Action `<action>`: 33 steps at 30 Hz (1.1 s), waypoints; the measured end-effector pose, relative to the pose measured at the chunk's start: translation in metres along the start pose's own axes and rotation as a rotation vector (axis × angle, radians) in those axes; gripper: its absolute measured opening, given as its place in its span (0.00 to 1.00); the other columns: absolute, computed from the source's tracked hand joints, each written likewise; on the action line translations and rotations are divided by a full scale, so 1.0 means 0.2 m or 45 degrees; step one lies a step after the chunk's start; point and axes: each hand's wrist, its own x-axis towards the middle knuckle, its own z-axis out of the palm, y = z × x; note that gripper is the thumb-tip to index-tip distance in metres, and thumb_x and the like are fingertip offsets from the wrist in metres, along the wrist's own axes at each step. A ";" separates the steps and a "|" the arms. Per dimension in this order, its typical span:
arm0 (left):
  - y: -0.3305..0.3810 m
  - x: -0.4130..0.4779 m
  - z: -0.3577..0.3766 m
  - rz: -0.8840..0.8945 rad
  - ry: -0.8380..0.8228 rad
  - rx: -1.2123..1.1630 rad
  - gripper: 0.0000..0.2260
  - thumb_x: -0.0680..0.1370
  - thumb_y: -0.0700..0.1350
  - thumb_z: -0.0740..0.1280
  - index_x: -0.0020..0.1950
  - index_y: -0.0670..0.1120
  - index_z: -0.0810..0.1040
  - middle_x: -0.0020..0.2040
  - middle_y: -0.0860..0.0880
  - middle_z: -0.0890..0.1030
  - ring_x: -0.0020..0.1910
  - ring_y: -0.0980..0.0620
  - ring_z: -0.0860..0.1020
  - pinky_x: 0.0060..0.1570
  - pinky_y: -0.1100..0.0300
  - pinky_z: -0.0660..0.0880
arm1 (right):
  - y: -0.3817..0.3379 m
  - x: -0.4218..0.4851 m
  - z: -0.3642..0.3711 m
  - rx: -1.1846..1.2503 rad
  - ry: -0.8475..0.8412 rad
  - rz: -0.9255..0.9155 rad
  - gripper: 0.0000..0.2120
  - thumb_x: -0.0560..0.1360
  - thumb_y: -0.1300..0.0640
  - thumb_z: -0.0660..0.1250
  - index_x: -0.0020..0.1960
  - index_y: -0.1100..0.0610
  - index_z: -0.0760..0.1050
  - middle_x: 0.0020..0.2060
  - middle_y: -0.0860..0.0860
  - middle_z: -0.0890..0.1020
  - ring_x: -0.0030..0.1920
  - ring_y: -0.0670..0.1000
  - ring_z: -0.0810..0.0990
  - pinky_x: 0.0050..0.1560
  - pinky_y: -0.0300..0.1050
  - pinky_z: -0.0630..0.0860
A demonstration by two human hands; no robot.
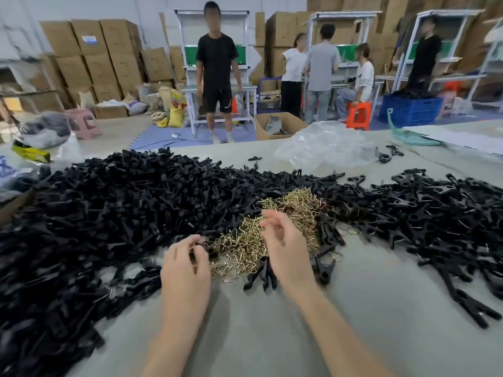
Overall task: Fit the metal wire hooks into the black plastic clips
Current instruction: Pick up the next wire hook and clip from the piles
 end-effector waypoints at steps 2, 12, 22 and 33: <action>-0.03 0.04 0.03 -0.005 -0.011 0.228 0.14 0.82 0.43 0.63 0.66 0.42 0.77 0.64 0.42 0.76 0.66 0.44 0.70 0.69 0.47 0.65 | 0.03 -0.01 0.10 -0.304 -0.113 -0.177 0.14 0.83 0.60 0.62 0.64 0.47 0.77 0.54 0.41 0.81 0.47 0.37 0.79 0.49 0.34 0.77; -0.12 0.30 0.10 0.056 -0.360 0.558 0.24 0.82 0.52 0.61 0.79 0.54 0.63 0.81 0.41 0.56 0.79 0.41 0.56 0.71 0.41 0.62 | 0.12 0.02 0.15 -0.648 -0.229 -0.378 0.12 0.82 0.60 0.62 0.59 0.50 0.82 0.52 0.42 0.81 0.50 0.41 0.76 0.57 0.42 0.74; -0.09 0.57 0.06 0.128 -0.626 0.956 0.23 0.80 0.58 0.62 0.73 0.53 0.65 0.59 0.42 0.73 0.56 0.41 0.74 0.52 0.48 0.74 | 0.11 0.03 0.15 -0.519 -0.235 -0.300 0.13 0.82 0.62 0.62 0.56 0.51 0.82 0.52 0.42 0.81 0.35 0.34 0.69 0.47 0.37 0.68; -0.08 0.50 -0.11 0.108 -0.346 0.326 0.07 0.82 0.53 0.61 0.51 0.51 0.73 0.35 0.48 0.79 0.35 0.44 0.77 0.37 0.50 0.74 | 0.09 0.00 0.13 -0.460 -0.244 -0.254 0.13 0.82 0.63 0.62 0.56 0.50 0.82 0.51 0.40 0.80 0.36 0.34 0.73 0.47 0.37 0.65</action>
